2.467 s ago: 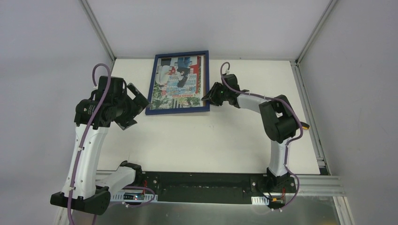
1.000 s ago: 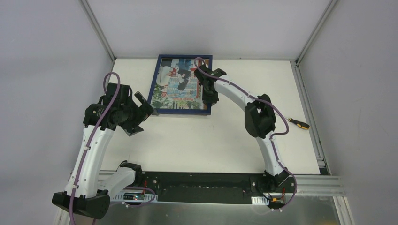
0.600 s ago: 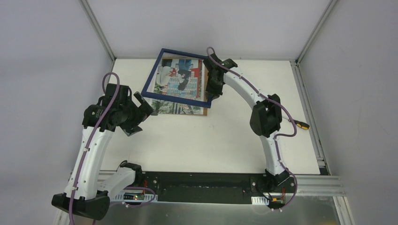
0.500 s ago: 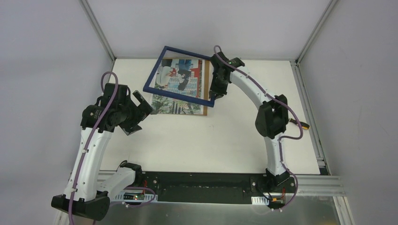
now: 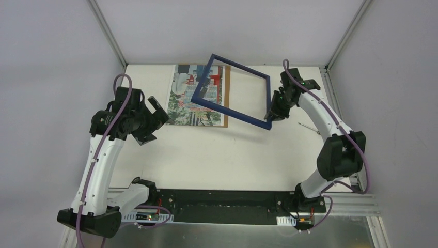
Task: Take the photo out of the frame
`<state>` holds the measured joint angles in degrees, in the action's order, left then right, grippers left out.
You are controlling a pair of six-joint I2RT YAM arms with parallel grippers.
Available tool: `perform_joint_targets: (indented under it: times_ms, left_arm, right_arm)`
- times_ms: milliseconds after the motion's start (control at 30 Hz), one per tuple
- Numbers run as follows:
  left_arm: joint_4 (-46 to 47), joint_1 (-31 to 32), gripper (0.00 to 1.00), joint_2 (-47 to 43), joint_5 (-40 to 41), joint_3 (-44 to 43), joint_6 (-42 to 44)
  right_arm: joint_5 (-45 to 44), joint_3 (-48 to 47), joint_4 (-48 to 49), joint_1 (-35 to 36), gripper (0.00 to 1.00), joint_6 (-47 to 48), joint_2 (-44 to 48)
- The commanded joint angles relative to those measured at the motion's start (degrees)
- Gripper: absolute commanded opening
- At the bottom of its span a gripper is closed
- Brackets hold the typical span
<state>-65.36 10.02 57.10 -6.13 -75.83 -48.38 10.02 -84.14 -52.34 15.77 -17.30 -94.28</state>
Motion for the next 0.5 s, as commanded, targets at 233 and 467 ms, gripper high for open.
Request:
perform_joint_targets:
  times_ms: [233,467]
  left_arm:
    - [4.23,-0.18,0.95,7.29,-7.28,0.69,1.73]
    - [5.85,-0.15,0.95,10.25,-10.61,1.53,1.78]
  right_arm:
    - [-1.87,14.88,7.71,-10.73,0.00,16.20,12.51]
    - [-6.78,14.61,8.46,-15.40,0.00,27.35,5.58]
